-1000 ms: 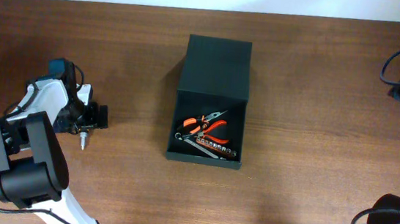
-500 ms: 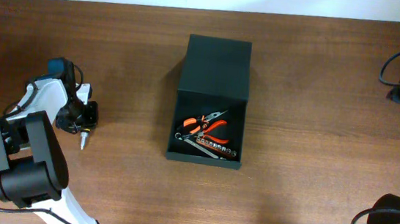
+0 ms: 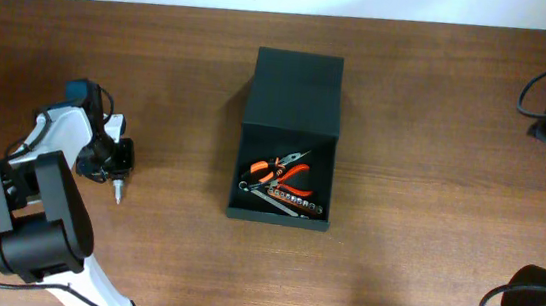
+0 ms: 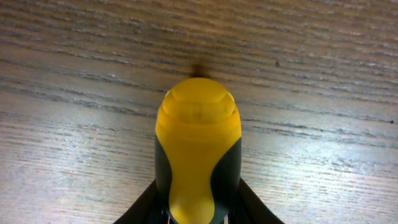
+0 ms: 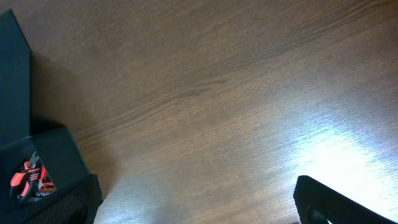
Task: Pack container
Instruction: 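Lower the screwdriver into the box and release it, then bring both grippers to the raised lid's edges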
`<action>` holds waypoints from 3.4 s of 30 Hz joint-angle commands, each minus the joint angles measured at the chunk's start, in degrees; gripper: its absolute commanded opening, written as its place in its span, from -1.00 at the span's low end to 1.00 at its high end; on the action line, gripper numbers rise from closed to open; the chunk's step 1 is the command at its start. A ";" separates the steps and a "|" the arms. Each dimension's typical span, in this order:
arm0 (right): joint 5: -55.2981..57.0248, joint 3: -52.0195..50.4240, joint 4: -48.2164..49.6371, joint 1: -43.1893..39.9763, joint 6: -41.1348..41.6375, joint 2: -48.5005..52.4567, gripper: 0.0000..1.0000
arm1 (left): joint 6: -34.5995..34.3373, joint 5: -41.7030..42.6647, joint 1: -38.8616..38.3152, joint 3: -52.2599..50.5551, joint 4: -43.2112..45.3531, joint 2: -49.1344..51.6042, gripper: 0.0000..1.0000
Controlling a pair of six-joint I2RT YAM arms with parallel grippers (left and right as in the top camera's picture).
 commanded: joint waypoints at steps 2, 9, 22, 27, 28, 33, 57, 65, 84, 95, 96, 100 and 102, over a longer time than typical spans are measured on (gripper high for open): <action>0.50 0.07 0.02 0.26 -0.55 -0.22 0.98 | 0.35 1.68 -3.30 4.07 -6.03 1.20 -0.96; -6.03 0.13 0.87 -5.35 -0.57 -0.24 0.98 | 5.57 3.45 -21.22 31.30 -23.54 -8.50 -0.96; -7.45 0.13 0.22 -8.74 -0.57 -0.24 0.98 | 30.29 8.57 -46.66 37.70 -27.76 -6.34 -0.96; -7.48 0.13 0.13 -8.74 -0.57 -0.24 0.98 | 32.92 8.87 -48.92 37.55 -28.41 -0.96 -0.96; -7.48 0.13 0.04 -8.74 -0.57 -0.24 0.97 | 32.92 8.87 -48.89 37.55 -28.44 0.37 -0.96; -7.45 0.13 -0.26 -8.74 -0.57 -0.24 0.98 | 32.89 8.70 -48.85 37.53 -28.41 9.62 -0.96; -17.14 0.11 -0.02 -1.25 -9.64 -0.22 0.79 | 17.44 1.22 -45.38 52.57 -35.87 8.22 -0.33; -21.77 0.07 0.85 13.81 -9.64 5.25 -0.93 | 12.83 15.02 -29.55 54.42 -32.22 3.17 -0.96; -34.32 0.09 4.79 26.60 -12.83 33.57 -0.92 | 15.93 40.59 -18.05 54.42 -32.17 25.77 -0.96; -36.96 0.07 8.74 26.62 -12.83 40.87 -0.93 | 15.67 42.80 -19.93 54.42 -26.80 34.27 -0.97; -37.18 0.07 9.03 26.62 -12.83 41.18 -0.92 | 15.69 43.39 -19.93 54.42 -26.53 34.73 -0.96; -38.51 0.07 10.64 26.77 -12.87 42.66 -0.93 | 15.19 46.03 -20.02 54.42 -24.11 36.79 -0.97; -39.26 0.07 11.32 27.04 -12.87 43.47 -0.92 | 14.01 46.56 -20.24 54.42 -22.47 37.24 -0.96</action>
